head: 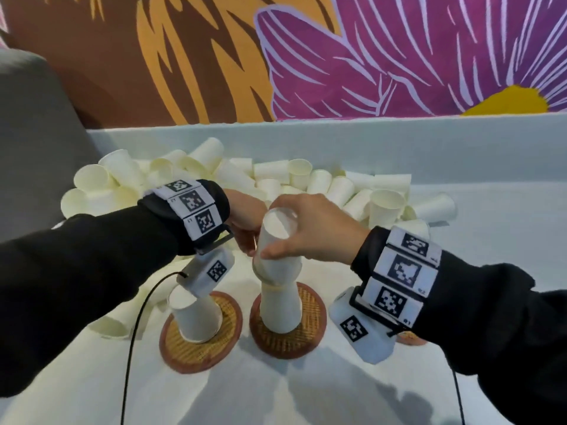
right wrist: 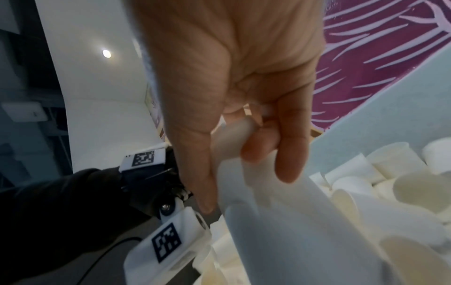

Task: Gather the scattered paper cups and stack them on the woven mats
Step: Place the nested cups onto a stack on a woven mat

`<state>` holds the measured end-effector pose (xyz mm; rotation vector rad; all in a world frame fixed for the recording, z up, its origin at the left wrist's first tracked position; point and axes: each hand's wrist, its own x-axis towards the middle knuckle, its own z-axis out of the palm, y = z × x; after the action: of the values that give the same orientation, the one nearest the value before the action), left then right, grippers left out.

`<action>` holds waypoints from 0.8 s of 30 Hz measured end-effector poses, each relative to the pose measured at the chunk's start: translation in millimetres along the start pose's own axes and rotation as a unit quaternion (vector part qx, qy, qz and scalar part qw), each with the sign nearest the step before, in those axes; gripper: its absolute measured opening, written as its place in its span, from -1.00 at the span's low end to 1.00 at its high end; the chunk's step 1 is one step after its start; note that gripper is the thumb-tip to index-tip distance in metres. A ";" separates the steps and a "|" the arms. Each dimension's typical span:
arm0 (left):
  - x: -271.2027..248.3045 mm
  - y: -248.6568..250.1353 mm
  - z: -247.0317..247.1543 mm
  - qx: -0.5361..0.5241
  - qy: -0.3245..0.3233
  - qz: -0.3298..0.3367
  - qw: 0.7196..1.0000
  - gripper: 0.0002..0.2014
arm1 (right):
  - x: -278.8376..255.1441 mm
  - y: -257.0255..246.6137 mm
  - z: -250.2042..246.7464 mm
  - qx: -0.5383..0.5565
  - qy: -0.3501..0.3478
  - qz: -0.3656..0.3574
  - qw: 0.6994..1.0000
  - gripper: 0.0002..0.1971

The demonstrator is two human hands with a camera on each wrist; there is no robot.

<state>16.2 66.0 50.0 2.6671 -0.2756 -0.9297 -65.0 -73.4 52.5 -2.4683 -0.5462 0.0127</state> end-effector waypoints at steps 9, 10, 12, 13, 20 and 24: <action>19.8 -15.6 16.9 0.017 0.028 -0.014 0.999 -0.75 | 0.9 39.6 70.6 -0.115 -0.161 0.062 0.978 -0.35; 22.4 -15.5 13.1 0.045 0.053 -0.016 0.997 -0.73 | 4.7 42.0 68.2 -0.124 -0.153 0.067 0.978 -0.36; 25.3 -11.0 7.6 0.110 0.086 -0.013 0.990 -0.70 | 10.9 45.3 58.7 -0.140 -0.147 0.083 0.976 -0.35; 26.2 -6.7 5.3 0.146 0.095 -0.010 0.985 -0.69 | 13.3 47.9 54.5 -0.146 -0.147 0.091 0.974 -0.33; 61.1 13.0 12.6 0.332 -0.032 0.070 0.940 -0.32 | 22.2 56.8 38.4 -0.141 -0.219 0.137 0.956 -0.04; 84.6 9.7 28.1 0.353 -0.015 0.056 0.934 -0.45 | 31.4 60.4 6.7 -0.081 -0.252 0.182 0.947 0.01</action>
<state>63.0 27.3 -16.0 3.2183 -0.9126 -0.9697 -14.1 -101.8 16.6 -2.6959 -0.2911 0.7933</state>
